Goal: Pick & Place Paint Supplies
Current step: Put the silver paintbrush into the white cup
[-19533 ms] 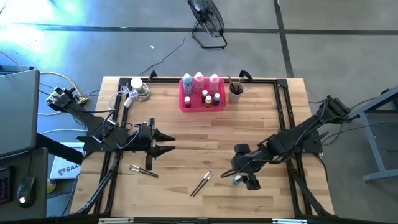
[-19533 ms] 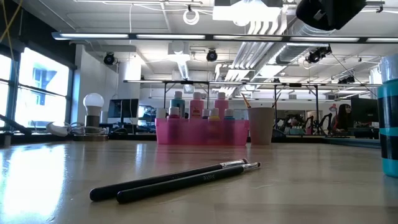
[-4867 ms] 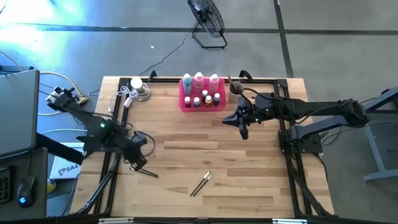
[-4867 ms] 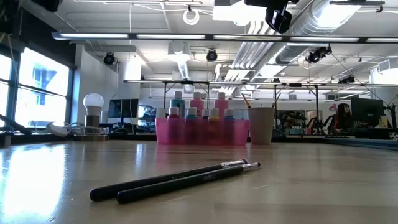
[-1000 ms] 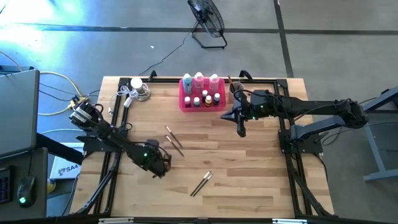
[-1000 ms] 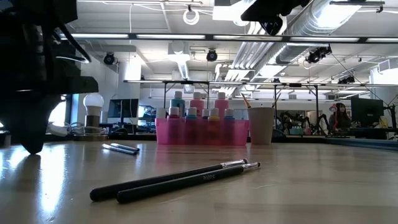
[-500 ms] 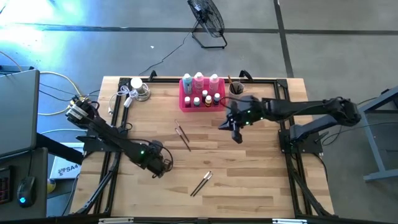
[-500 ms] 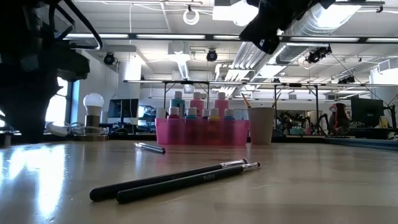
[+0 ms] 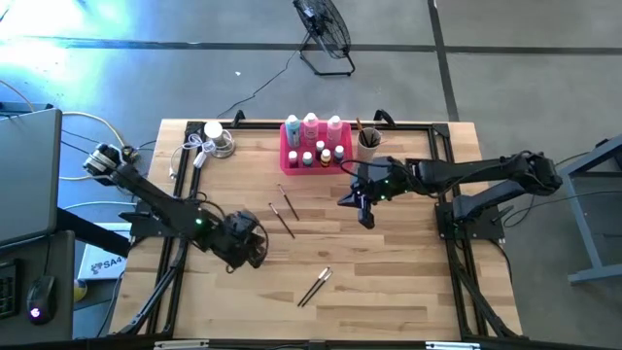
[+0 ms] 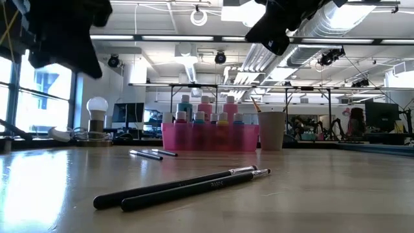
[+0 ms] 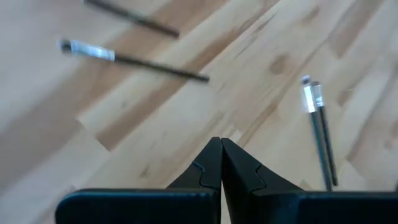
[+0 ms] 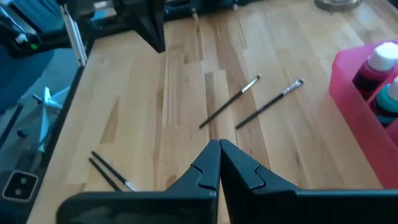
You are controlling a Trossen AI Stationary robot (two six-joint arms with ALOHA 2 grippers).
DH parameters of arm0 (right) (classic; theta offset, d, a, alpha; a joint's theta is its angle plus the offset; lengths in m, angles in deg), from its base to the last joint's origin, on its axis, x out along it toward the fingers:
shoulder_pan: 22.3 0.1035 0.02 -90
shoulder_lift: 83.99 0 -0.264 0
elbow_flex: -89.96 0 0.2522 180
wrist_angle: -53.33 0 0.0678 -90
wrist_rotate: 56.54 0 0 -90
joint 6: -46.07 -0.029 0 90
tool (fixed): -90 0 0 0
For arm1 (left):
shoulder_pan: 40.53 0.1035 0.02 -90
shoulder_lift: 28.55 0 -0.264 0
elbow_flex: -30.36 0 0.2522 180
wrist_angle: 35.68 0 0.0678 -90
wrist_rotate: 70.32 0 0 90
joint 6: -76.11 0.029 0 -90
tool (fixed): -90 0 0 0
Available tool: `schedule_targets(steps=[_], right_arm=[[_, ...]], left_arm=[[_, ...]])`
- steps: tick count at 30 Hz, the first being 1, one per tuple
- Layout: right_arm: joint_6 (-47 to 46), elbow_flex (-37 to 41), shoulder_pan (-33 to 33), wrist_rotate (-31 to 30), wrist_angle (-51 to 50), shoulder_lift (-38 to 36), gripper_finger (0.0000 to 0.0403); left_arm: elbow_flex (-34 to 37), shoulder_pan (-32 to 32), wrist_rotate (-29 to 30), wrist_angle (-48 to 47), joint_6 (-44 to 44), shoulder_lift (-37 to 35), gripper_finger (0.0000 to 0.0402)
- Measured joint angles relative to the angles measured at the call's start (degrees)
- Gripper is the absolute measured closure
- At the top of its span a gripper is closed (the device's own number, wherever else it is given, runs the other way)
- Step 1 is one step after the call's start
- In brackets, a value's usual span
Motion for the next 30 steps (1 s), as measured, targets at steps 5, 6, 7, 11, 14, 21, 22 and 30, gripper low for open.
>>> schedule_targets(steps=[5,6,7,11,14,21,22,30], right_arm=[[-0.43,0.00,0.00,-0.16,2.07,-0.02,0.0401],[-0.52,0.00,0.00,-0.20,2.37,-0.02,0.0401],[-0.81,0.00,0.00,-0.20,2.75,-0.02,0.0401],[-3.50,0.00,-0.02,-0.24,5.41,-0.02,0.0401],[-4.87,0.00,0.00,-1.66,7.44,-0.02,0.0401],[-8.14,0.00,-0.02,-10.25,15.98,-0.02,0.0401],[-8.79,0.00,-0.04,-11.06,17.27,-0.02,0.0401],[-9.20,0.00,0.04,-15.14,20.36,-0.02,0.0401]], left_arm=[[0.02,-3.34,7.92,-2.45,5.82,-7.23,0.0401],[0.02,-4.24,9.71,-3.07,5.99,-8.58,0.0401],[0.00,-5.17,11.59,-3.74,6.06,-9.93,0.0401],[0.02,-9.71,17.48,-6.38,6.15,-14.78,0.0401],[0.02,-12.58,19.96,-6.22,8.40,-17.66,0.0401],[0.02,-15.91,24.98,-3.05,23.41,-22.54,0.0401],[0.02,-15.91,24.81,-2.44,25.33,-23.45,0.0401],[0.02,-15.77,18.60,0.70,40.10,-30.87,0.0401]])
